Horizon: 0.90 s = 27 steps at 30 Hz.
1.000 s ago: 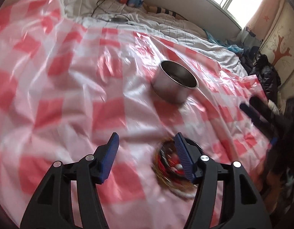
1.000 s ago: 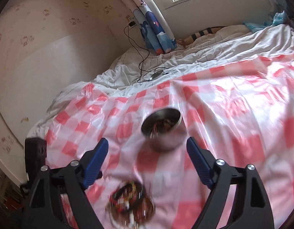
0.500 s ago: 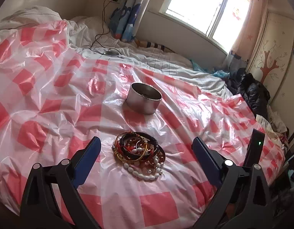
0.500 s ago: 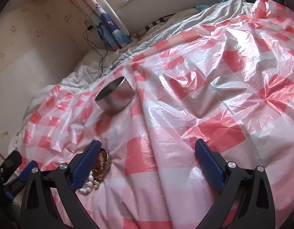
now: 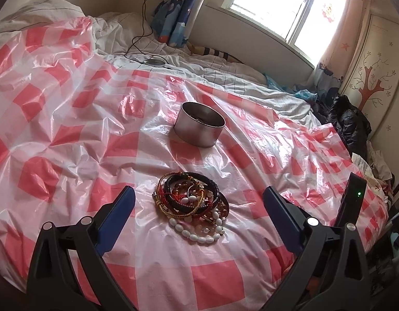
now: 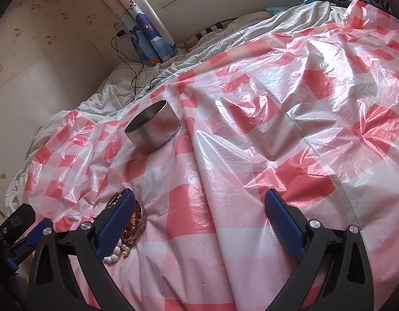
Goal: Organize jewelry
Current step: 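Move both tools back above the jewelry pile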
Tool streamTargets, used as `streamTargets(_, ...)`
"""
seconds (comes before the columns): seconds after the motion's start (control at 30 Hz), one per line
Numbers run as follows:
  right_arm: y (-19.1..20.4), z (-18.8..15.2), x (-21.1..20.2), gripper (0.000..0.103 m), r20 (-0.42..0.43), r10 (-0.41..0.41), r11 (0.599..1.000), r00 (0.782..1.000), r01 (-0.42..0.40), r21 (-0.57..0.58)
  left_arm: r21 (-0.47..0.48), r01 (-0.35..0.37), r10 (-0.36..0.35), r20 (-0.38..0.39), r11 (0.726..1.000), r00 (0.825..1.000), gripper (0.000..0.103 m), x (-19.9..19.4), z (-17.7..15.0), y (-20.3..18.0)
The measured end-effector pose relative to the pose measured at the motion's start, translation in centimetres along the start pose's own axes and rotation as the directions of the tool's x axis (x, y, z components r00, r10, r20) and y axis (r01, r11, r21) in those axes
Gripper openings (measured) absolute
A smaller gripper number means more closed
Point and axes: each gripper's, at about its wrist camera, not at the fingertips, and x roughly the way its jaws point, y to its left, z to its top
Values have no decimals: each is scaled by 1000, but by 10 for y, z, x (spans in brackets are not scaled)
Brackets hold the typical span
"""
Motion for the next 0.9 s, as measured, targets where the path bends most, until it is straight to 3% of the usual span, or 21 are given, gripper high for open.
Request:
streamTargets(0.27, 0, 0, 0, 96, 2, 6, 1000, 1000, -6, 4, -25, 108, -109, -60, 994, 992, 95, 5, 12, 27)
streamTargets(0.37, -1, 1, -1, 96, 5, 11, 1000, 1000, -11, 6, -74, 189, -197, -120, 979, 973, 95, 14, 22, 58)
streamTargets(0.43, 0, 1, -1, 96, 8, 13, 1000, 1000, -13, 6, -57, 164, -171, -127, 985, 977, 95, 17, 27, 74)
streamTargets(0.53, -1, 2, -2, 96, 12, 17, 1000, 1000, -18, 9, -120, 201, -219, -161, 972, 962, 95, 28, 34, 94)
streamTargets(0.67, -1, 2, -2, 96, 12, 18, 1000, 1000, -19, 9, 59, 156, -144, -177, 986, 974, 95, 37, 33, 72)
streamTargets(0.77, -1, 2, -2, 96, 13, 21, 1000, 1000, -21, 11, 280, 150, -103, -173, 948, 979, 95, 37, 17, 37)
streamTargets(0.83, -1, 2, -2, 96, 14, 23, 1000, 1000, -23, 11, 426, 130, -66, -162, 895, 985, 95, 38, 3, 16)
streamTargets(0.9, -2, 2, -2, 96, 14, 22, 1000, 1000, -22, 11, 478, 138, -67, -162, 868, 985, 95, 40, -2, 7)
